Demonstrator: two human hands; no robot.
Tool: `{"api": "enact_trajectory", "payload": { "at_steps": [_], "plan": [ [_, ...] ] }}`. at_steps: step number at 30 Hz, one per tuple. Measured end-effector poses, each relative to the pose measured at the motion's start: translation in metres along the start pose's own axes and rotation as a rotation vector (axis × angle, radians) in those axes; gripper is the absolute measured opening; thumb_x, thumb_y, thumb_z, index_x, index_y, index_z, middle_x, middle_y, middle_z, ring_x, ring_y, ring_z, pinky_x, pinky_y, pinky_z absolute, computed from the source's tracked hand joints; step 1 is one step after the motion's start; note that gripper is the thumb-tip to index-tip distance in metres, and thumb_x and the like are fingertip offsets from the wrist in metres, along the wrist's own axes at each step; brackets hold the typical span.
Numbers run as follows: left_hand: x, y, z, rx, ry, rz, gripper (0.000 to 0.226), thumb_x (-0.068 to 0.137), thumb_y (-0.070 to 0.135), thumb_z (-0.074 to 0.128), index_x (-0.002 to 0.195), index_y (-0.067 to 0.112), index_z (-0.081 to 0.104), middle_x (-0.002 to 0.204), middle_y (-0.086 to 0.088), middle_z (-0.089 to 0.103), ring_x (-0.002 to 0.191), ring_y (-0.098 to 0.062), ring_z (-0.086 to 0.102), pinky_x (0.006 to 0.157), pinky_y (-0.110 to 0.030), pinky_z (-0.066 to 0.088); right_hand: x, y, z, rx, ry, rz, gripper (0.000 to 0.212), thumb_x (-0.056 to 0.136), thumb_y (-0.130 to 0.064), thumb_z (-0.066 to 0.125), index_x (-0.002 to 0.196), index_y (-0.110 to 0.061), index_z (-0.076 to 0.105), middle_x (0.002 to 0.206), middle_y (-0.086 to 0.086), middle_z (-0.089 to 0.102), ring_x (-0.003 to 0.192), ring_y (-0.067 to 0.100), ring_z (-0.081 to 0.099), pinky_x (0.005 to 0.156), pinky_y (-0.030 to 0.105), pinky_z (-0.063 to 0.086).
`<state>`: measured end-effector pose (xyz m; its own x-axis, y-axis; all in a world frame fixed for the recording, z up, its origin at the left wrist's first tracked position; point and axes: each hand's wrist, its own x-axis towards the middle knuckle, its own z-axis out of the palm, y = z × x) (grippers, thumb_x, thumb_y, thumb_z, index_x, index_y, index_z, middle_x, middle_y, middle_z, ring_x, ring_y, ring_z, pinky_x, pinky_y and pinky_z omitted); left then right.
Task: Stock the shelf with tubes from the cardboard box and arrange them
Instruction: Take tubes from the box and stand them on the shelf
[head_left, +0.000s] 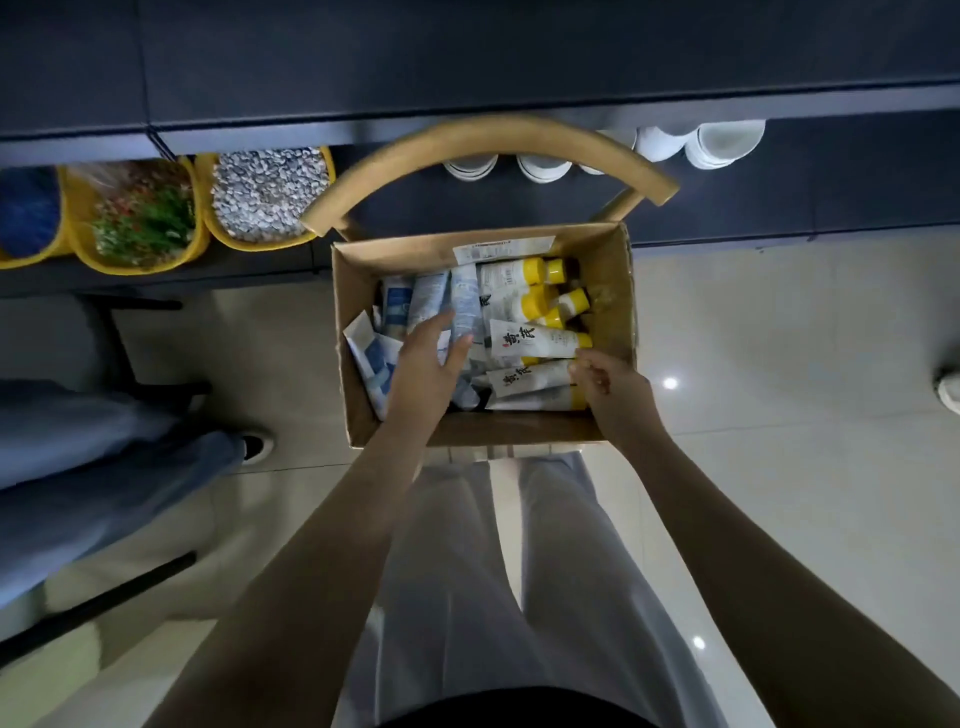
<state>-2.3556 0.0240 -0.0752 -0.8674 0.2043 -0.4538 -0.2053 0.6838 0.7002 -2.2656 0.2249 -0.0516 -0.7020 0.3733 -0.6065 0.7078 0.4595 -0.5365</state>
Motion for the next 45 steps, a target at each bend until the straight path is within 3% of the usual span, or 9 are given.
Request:
{"api": "enact_trajectory", "payload": {
  "at_steps": [9,13,21,25,31,36,38,41,45],
  "plan": [
    [0.090,0.005,0.045,0.016,-0.436,0.047,0.046,0.094,0.037,0.053,0.137,0.020,0.049,0.138,0.000,0.053,0.127,-0.014,0.047,0.097,-0.021,0.035,0.051,0.028,0.035,-0.011,-0.117,0.061,0.050,0.099,-0.031,0.045,0.146,-0.023,0.031,0.143,0.008,0.044,0.130,0.028,0.041,0.104,0.031,0.030],
    [0.104,-0.004,0.055,0.009,-0.506,0.004,0.043,0.093,0.040,0.054,0.134,0.025,0.052,0.128,0.004,0.056,0.116,-0.010,0.051,0.088,-0.022,0.038,0.064,0.034,0.048,-0.017,-0.039,-0.026,0.050,0.099,-0.024,0.046,0.146,-0.017,0.032,0.150,0.006,0.036,0.136,0.024,0.035,0.109,0.027,0.025],
    [0.131,-0.005,0.070,0.242,-0.592,0.087,0.052,0.088,0.038,0.062,0.137,0.025,0.049,0.132,-0.006,0.048,0.121,-0.022,0.048,0.098,-0.029,0.039,0.063,0.041,0.061,-0.211,0.017,-0.071,0.048,0.097,-0.028,0.049,0.141,-0.013,0.042,0.144,0.013,0.030,0.129,0.028,0.035,0.108,0.032,0.029],
    [0.139,-0.001,0.077,0.322,-0.572,0.111,0.051,0.085,0.036,0.067,0.131,0.020,0.056,0.106,0.001,0.042,0.106,-0.020,0.052,0.087,-0.029,0.040,0.062,0.042,0.065,-0.336,0.025,-0.100,0.050,0.096,-0.033,0.050,0.143,-0.020,0.040,0.140,0.014,0.031,0.125,0.031,0.035,0.108,0.038,0.032],
    [0.140,-0.007,0.060,0.225,-0.469,0.133,0.040,0.083,0.035,0.069,0.117,0.014,0.065,0.100,-0.002,0.047,0.096,-0.018,0.050,0.081,-0.026,0.036,0.063,0.038,0.066,-0.296,0.088,-0.122,0.044,0.091,-0.027,0.058,0.134,-0.021,0.048,0.144,0.006,0.034,0.128,0.029,0.028,0.108,0.041,0.032],
    [0.124,-0.006,0.042,0.018,-0.453,0.107,0.035,0.083,0.023,0.070,0.117,0.015,0.066,0.109,-0.003,0.068,0.106,-0.019,0.062,0.097,-0.036,0.046,0.063,0.034,0.060,-0.417,0.073,-0.181,0.043,0.087,-0.030,0.063,0.125,-0.016,0.046,0.128,0.008,0.054,0.128,0.028,0.035,0.101,0.041,0.035],
    [0.114,0.001,0.033,-0.072,-0.427,0.098,0.036,0.084,0.017,0.069,0.120,0.012,0.064,0.110,-0.003,0.068,0.100,-0.008,0.063,0.096,-0.029,0.048,0.060,0.033,0.052,-0.452,0.061,-0.219,0.047,0.086,-0.033,0.064,0.127,-0.017,0.047,0.120,0.009,0.059,0.120,0.030,0.043,0.097,0.039,0.036],
    [0.095,0.019,0.014,-0.261,-0.348,0.071,0.038,0.084,0.006,0.067,0.121,0.011,0.060,0.108,-0.001,0.065,0.083,0.012,0.062,0.080,-0.007,0.046,0.046,0.029,0.038,-0.487,0.071,-0.292,0.049,0.085,-0.037,0.065,0.128,-0.018,0.054,0.112,0.009,0.064,0.109,0.031,0.051,0.091,0.039,0.040],
    [0.064,0.045,-0.019,-0.404,-0.240,0.023,0.034,0.083,0.002,0.067,0.116,0.007,0.062,0.101,0.000,0.068,0.080,0.011,0.063,0.077,-0.008,0.045,0.006,0.016,0.016,-0.295,0.121,-0.144,0.043,0.083,-0.040,0.066,0.116,-0.013,0.060,0.108,0.009,0.066,0.098,0.031,0.056,0.081,0.037,0.046]
  ]
}}
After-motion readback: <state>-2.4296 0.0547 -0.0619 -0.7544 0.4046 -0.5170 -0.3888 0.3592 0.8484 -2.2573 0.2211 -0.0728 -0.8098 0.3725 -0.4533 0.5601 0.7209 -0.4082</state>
